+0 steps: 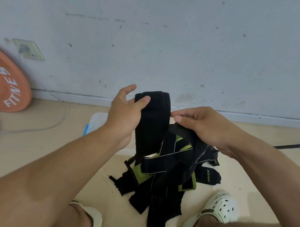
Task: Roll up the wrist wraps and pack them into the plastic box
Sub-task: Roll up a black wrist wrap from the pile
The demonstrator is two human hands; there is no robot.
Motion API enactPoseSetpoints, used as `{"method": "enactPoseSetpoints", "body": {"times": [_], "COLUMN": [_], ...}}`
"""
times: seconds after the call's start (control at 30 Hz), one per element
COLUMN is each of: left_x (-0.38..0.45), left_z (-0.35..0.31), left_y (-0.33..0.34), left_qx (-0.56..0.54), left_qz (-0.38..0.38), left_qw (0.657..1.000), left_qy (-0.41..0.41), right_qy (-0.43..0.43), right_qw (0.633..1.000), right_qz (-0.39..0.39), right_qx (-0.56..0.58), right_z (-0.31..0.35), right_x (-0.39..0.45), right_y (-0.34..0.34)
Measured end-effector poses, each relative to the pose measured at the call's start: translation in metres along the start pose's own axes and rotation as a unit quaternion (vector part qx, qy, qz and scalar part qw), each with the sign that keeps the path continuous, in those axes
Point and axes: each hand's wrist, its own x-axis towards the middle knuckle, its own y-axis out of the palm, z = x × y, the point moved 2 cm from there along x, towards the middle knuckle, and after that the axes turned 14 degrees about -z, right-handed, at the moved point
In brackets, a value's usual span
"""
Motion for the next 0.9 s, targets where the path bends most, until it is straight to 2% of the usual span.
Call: {"method": "enactPoseSetpoints", "body": {"times": [0.1,0.17,0.33,0.53,0.9], "left_x": [0.003,0.003,-0.002,-0.006,-0.01], "left_z": [0.0,0.002,0.002,-0.002,-0.004], "left_y": [-0.002,-0.003,0.002,0.005,0.009], "left_qx": [-0.017,-0.047,-0.09,-0.116,-0.118], "left_qz": [-0.035,-0.033,0.065,0.096,0.139], "left_qw": [0.999,0.995,0.983,0.983,0.981], "left_qy": [-0.034,-0.076,-0.144,-0.108,-0.072], "right_qy": [-0.002,-0.016,-0.079,-0.081,-0.071], "right_qw": [0.999,0.997,0.989,0.978,0.975], "right_qz": [-0.002,-0.007,-0.067,-0.136,-0.171], "right_qx": [0.046,0.078,0.102,0.139,0.121], "right_z": [-0.001,0.002,0.009,0.009,0.004], "right_x": [0.0,-0.005,-0.012,-0.009,-0.002], "right_y": [0.001,0.005,0.016,0.017,0.016]}}
